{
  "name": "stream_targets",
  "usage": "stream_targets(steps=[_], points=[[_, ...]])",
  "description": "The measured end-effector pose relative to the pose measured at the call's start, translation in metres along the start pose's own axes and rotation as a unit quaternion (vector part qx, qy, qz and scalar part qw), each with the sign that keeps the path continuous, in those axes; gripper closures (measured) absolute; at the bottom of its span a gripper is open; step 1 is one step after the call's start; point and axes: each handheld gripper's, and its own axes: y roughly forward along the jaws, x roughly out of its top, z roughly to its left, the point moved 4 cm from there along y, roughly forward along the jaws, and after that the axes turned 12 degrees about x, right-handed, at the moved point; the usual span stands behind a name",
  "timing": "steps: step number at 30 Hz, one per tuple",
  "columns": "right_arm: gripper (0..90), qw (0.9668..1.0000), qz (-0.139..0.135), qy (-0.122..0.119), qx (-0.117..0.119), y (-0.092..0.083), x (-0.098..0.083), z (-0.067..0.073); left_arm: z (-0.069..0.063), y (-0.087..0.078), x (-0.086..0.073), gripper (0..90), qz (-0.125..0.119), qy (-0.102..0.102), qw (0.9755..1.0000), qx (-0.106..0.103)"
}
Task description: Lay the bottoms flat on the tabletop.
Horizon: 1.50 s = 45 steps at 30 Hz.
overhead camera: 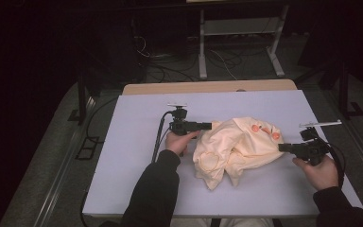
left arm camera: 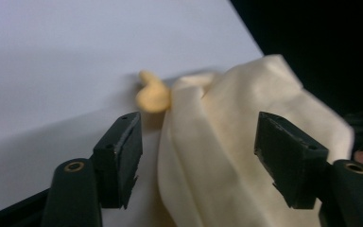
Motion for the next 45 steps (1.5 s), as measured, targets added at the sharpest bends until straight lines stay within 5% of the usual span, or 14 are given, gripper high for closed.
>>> stream_targets(steps=[3,8,12,17,27,37,45], points=[[86.8,1.0000,0.001,0.000,0.000,0.000,0.000,0.000,0.002,0.009,-0.004,33.2,0.030,0.004,0.9992,0.027],[86.8,1.0000,0.001,-0.003,0.002,0.001,0.000,0.000,-0.003,0.018,-0.009,45.3,0.063,0.012,0.9978,0.016],[86.8,1.0000,0.002,-0.002,0.003,0.001,0.000,0.000,-0.006,0.018,-0.009,65.9,0.059,0.028,0.9978,0.013],[86.8,1.0000,-0.001,-0.002,0.003,0.000,0.000,0.000,-0.010,0.015,-0.006,81.4,0.055,0.060,0.9965,0.021],[86.8,0.9999,0.006,-0.009,0.004,0.002,-0.001,0.000,-0.004,-0.006,0.003,82.8,0.040,0.087,0.9950,0.028],[86.8,0.9994,0.014,-0.032,0.010,0.008,-0.001,0.006,-0.006,-0.037,0.008,82.9,0.023,0.127,0.9905,0.046],[86.8,0.9982,0.009,-0.033,0.050,0.017,0.003,0.020,0.005,-0.068,0.008,82.9,0.013,0.145,0.9872,0.064]])
